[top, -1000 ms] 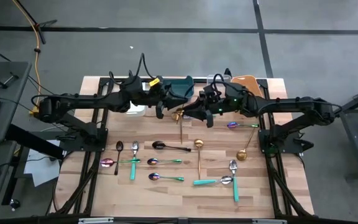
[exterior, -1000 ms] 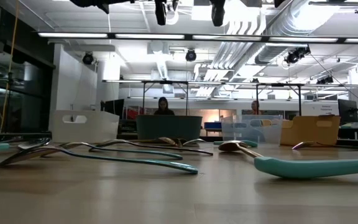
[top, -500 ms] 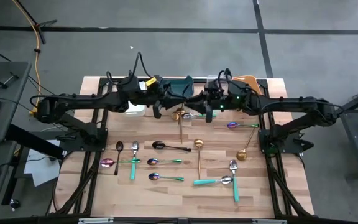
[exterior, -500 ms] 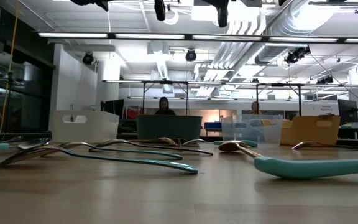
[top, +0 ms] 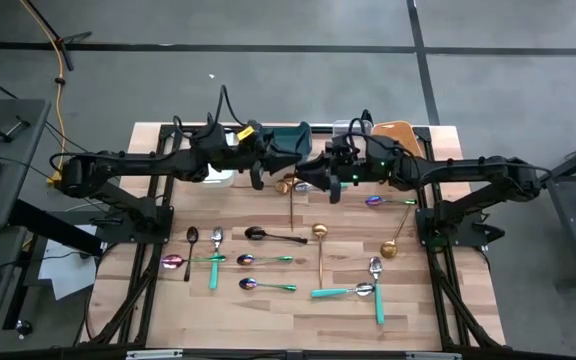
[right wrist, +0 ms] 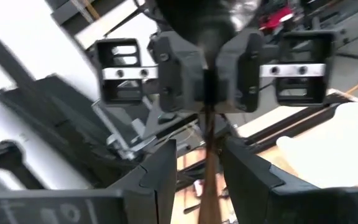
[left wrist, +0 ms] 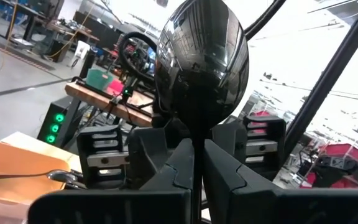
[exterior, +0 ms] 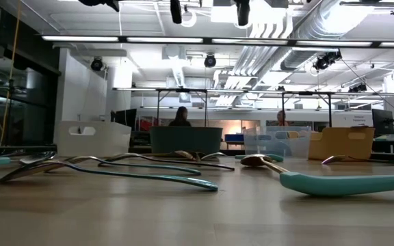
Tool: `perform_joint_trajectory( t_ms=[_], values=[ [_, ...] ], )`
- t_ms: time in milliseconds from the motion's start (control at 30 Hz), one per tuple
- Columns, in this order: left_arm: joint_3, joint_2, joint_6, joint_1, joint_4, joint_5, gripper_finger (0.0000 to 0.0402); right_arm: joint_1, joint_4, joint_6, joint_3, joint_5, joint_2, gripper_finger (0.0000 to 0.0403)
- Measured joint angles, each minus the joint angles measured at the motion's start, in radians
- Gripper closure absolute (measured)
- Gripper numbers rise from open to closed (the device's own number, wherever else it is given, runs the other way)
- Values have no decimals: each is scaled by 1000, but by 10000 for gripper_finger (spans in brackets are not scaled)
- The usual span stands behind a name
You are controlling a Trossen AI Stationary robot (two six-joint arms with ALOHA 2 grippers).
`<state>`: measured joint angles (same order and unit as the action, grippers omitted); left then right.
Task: Sort silverware by color (type)
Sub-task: Put the black spoon into the yellow bin
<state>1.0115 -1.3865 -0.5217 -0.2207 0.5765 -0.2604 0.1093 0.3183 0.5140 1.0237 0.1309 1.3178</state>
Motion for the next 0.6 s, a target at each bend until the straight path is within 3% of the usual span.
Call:
perform_joint_trajectory(
  t_ms=[133, 400, 600],
  values=[
    [0, -5, -8, 13, 1, 6, 396, 0, -7, -9, 0, -58, 8, 284],
    [1, -27, 1, 32, -1, 45, 396, -3, 19, -16, 0, -32, 18, 289],
    [1, -25, 18, 32, -4, 54, 396, -3, 16, 9, 0, -14, 18, 361]
  ],
)
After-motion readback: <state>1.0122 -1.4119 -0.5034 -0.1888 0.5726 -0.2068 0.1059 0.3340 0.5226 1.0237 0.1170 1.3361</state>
